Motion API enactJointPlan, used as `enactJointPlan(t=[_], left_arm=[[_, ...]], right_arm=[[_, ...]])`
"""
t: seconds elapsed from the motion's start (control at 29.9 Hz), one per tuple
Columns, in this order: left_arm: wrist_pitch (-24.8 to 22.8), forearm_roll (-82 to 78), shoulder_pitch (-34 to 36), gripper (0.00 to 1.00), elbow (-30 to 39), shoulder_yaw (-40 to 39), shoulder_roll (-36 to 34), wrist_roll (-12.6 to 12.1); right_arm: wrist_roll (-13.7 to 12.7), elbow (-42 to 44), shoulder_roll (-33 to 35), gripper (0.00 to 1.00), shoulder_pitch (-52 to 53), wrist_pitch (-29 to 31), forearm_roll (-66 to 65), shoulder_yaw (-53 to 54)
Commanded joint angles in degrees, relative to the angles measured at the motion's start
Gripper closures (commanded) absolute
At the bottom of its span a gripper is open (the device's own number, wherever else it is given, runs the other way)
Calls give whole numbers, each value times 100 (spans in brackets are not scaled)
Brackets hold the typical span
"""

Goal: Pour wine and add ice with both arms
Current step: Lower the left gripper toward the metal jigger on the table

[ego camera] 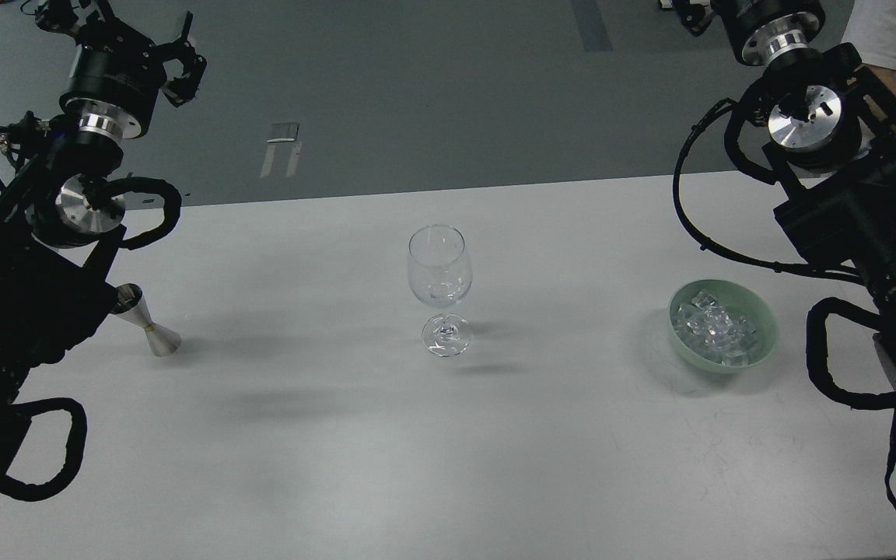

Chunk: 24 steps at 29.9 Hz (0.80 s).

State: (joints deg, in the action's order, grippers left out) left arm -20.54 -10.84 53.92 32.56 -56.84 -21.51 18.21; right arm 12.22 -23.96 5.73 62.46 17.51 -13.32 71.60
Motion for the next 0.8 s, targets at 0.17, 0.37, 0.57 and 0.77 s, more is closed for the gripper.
enactJointPlan(t=[0.17,0.37,0.57,0.77], left_arm=[[24,318,-460,1,1155,-46,-547,-72],[314,434,-1189,1,1981,-46,-1038,-142],[261,1046,-2217,2,3087,-441,-1768,-580],[270,2322,-3560,1,4292,-1178,-2339,-1205]], right_arm=[[0,-39,121,0,-146,16,14,74],[-9,-39,156,0,-251,16,22,91],[0,-179,200,0,-409,16,49,100],[-9,-302,200,0,-524,16,58,100]])
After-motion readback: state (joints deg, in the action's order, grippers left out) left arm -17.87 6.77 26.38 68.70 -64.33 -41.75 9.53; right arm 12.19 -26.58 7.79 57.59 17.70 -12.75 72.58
